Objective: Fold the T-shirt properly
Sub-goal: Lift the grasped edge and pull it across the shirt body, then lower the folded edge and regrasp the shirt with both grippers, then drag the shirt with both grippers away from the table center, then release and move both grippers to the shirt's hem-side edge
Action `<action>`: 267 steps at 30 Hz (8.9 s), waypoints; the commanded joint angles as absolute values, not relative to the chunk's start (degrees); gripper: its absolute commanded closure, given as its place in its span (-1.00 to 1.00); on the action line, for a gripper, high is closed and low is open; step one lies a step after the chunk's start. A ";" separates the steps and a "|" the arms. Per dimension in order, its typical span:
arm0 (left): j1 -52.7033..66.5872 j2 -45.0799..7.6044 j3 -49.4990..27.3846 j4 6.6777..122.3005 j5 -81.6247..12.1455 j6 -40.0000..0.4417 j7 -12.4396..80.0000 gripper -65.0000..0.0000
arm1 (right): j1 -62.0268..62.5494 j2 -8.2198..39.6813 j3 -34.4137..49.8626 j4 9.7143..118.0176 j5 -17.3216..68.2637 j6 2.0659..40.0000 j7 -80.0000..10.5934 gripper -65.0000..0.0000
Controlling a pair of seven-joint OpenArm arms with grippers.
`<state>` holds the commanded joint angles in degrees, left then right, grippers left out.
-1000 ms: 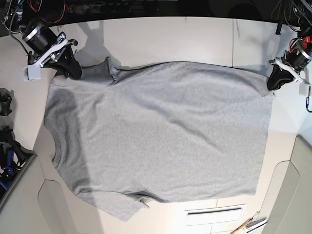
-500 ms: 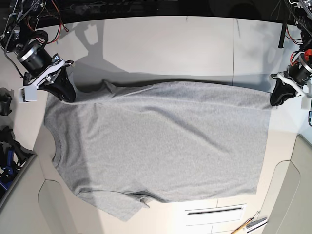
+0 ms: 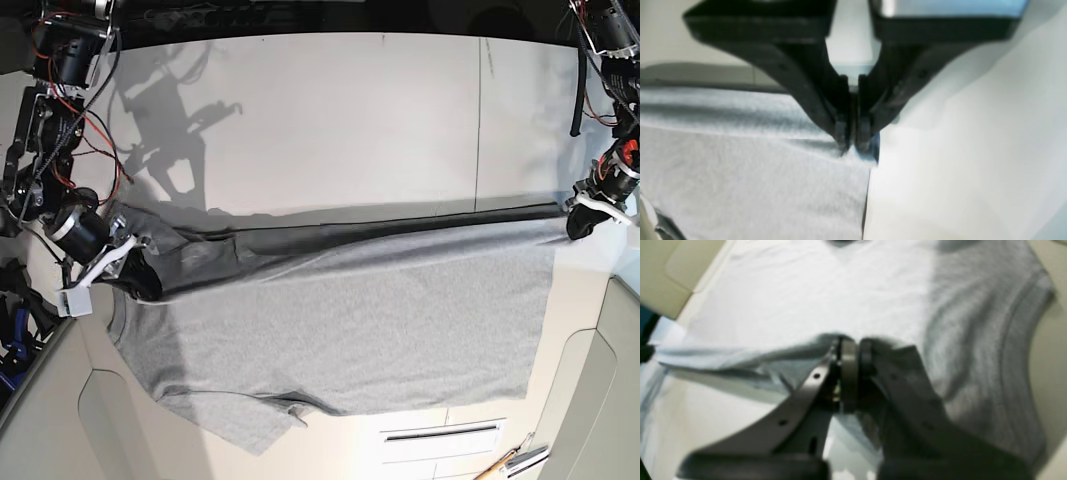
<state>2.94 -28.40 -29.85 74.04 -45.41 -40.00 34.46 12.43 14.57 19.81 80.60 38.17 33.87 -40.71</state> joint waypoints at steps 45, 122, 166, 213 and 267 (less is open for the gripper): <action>-4.45 -27.66 -26.63 66.30 -51.46 -40.00 40.97 -0.27 | 12.58 19.38 35.03 66.70 34.06 32.56 -38.72 -0.06; -3.66 -24.40 -32.32 66.24 -43.29 -35.11 38.76 -0.39 | 11.09 12.19 25.96 60.14 37.50 32.80 -35.55 -0.36; 10.41 -22.72 -27.07 90.98 -35.33 -33.67 40.99 1.00 | -5.04 12.67 30.87 84.95 45.30 33.45 -46.65 1.00; 39.72 -19.62 -40.10 100.29 -60.60 -40.00 51.81 1.00 | -27.33 17.15 31.97 96.99 52.31 33.87 -52.56 1.00; 16.40 -30.85 -35.18 94.70 -43.16 -36.36 35.75 -0.30 | 19.94 22.20 28.73 62.17 30.35 31.75 -32.08 -0.02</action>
